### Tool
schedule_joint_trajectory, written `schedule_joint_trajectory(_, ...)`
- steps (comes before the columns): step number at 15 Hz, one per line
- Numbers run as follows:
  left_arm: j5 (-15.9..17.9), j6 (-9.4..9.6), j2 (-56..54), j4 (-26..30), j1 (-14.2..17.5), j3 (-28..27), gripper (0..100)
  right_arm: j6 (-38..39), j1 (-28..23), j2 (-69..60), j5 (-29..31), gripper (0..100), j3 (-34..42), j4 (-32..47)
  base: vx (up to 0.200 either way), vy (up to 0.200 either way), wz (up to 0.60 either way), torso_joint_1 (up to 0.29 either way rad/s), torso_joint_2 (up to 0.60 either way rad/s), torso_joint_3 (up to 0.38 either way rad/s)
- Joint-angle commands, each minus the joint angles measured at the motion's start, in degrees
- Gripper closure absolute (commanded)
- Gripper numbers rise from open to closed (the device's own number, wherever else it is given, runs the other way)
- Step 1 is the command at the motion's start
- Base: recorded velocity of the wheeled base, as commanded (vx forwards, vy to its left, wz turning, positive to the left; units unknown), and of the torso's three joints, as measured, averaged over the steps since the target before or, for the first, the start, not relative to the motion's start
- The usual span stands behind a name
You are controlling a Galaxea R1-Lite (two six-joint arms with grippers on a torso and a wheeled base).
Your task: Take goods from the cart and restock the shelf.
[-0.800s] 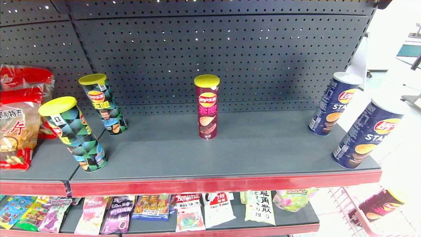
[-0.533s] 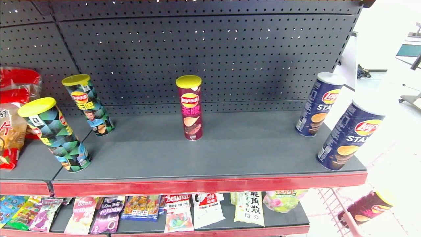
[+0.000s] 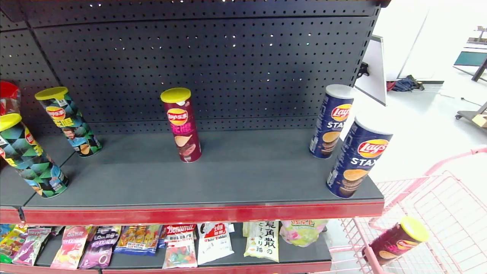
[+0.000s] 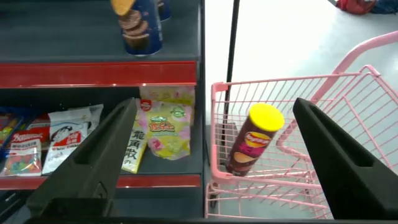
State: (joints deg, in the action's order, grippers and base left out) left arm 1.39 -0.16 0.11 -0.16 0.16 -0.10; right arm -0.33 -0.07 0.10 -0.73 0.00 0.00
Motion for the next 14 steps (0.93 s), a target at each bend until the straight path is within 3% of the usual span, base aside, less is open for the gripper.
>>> schedule_joint_trajectory(1, 0.02, -0.02, -0.02, -0.02, 0.02, 0.01, 0, -0.02, -0.01, -0.01, -0.06, 0, 0.0, 0.0, 0.0, -0.2, 0.0, -0.002, 0.0, 0.007)
schedule_joint_trajectory(3, 0.02, -0.02, -0.02, -0.02, 0.02, 0.01, 0, -0.02, -0.01, -0.01, -0.06, 0, 0.0, 0.0, 0.0, -0.2, 0.0, 0.0, 0.0, 0.002)
schedule_joint_trajectory(9, 0.02, -0.02, -0.02, -0.02, 0.02, 0.01, 0, -0.02, -0.01, -0.01, -0.06, 0, 0.0, 0.0, 0.0, 0.0, 0.0, 0.0, 0.0, 0.0)
schedule_joint_trajectory(14, 0.02, -0.11, -0.02, -0.02, 0.02, 0.01, 0, -0.02, -0.01, -0.01, -0.06, 0, 0.0, 0.0, 0.0, 0.0, -0.6, 0.002, 0.0, 0.002)
